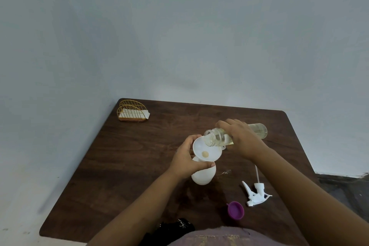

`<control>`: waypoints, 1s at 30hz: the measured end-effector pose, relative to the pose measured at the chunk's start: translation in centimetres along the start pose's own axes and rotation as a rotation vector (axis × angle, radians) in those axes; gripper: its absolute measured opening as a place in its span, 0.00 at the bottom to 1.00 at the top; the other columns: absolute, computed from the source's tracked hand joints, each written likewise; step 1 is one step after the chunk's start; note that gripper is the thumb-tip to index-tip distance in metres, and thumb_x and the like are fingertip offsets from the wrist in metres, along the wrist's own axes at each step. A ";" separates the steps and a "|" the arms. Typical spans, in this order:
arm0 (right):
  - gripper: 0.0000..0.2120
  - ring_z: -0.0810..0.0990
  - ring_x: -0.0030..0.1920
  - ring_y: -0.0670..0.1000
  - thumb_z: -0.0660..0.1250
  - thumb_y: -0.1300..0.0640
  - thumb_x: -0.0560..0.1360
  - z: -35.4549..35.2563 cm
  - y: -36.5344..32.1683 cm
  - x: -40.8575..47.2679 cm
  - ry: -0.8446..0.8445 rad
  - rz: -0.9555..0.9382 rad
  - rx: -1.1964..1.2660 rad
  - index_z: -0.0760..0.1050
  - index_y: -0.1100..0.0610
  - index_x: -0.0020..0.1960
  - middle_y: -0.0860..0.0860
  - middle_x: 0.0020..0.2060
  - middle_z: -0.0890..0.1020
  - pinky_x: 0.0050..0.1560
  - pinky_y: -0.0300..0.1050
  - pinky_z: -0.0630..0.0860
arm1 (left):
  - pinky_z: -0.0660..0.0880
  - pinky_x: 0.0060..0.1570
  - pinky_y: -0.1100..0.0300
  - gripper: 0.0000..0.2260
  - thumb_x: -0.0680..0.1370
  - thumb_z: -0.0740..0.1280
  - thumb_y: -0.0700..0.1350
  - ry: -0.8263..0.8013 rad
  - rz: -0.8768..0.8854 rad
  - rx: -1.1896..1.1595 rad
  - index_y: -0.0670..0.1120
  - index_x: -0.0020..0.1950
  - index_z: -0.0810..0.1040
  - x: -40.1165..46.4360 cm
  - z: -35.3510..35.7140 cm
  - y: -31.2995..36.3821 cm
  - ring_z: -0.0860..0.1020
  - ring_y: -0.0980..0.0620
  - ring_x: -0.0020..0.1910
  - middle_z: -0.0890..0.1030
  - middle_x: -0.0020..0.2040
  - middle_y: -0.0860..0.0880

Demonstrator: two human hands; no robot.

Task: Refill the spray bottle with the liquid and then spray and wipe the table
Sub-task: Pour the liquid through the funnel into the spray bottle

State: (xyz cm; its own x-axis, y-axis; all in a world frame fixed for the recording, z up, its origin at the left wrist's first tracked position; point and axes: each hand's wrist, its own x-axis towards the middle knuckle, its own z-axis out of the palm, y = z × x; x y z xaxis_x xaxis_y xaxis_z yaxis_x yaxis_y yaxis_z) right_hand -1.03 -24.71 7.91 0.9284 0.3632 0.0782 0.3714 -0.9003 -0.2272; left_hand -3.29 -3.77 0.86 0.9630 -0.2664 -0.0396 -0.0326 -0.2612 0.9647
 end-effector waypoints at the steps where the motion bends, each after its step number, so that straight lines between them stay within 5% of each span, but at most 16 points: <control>1: 0.18 0.72 0.46 0.50 0.71 0.53 0.68 0.0 0.0 0.0 0.000 0.000 -0.004 0.71 0.49 0.56 0.47 0.44 0.75 0.47 0.45 0.65 | 0.80 0.55 0.55 0.35 0.60 0.83 0.50 0.000 -0.002 0.000 0.58 0.63 0.71 0.0 0.0 0.0 0.77 0.55 0.59 0.78 0.60 0.59; 24: 0.19 0.72 0.47 0.49 0.72 0.55 0.68 0.0 -0.2 0.0 0.000 0.005 -0.019 0.71 0.48 0.58 0.46 0.45 0.75 0.47 0.44 0.64 | 0.79 0.54 0.61 0.33 0.63 0.82 0.50 0.004 0.010 0.031 0.62 0.62 0.70 0.0 0.1 -0.1 0.76 0.60 0.59 0.76 0.60 0.62; 30: 0.20 0.72 0.46 0.49 0.72 0.54 0.68 -0.2 -0.2 0.0 0.001 0.005 -0.019 0.71 0.49 0.57 0.47 0.45 0.75 0.47 0.44 0.66 | 0.79 0.56 0.56 0.34 0.62 0.82 0.52 0.002 0.016 0.030 0.60 0.64 0.70 0.2 0.2 -0.2 0.76 0.58 0.60 0.76 0.61 0.61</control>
State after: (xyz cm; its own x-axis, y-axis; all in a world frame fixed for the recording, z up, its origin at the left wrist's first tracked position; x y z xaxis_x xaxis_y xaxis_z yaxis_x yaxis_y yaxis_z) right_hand -1.11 -24.56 8.12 0.9304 0.3580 0.0784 0.3664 -0.9066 -0.2093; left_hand -3.16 -3.92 0.64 0.9629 -0.2688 -0.0236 -0.0560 -0.2849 0.9569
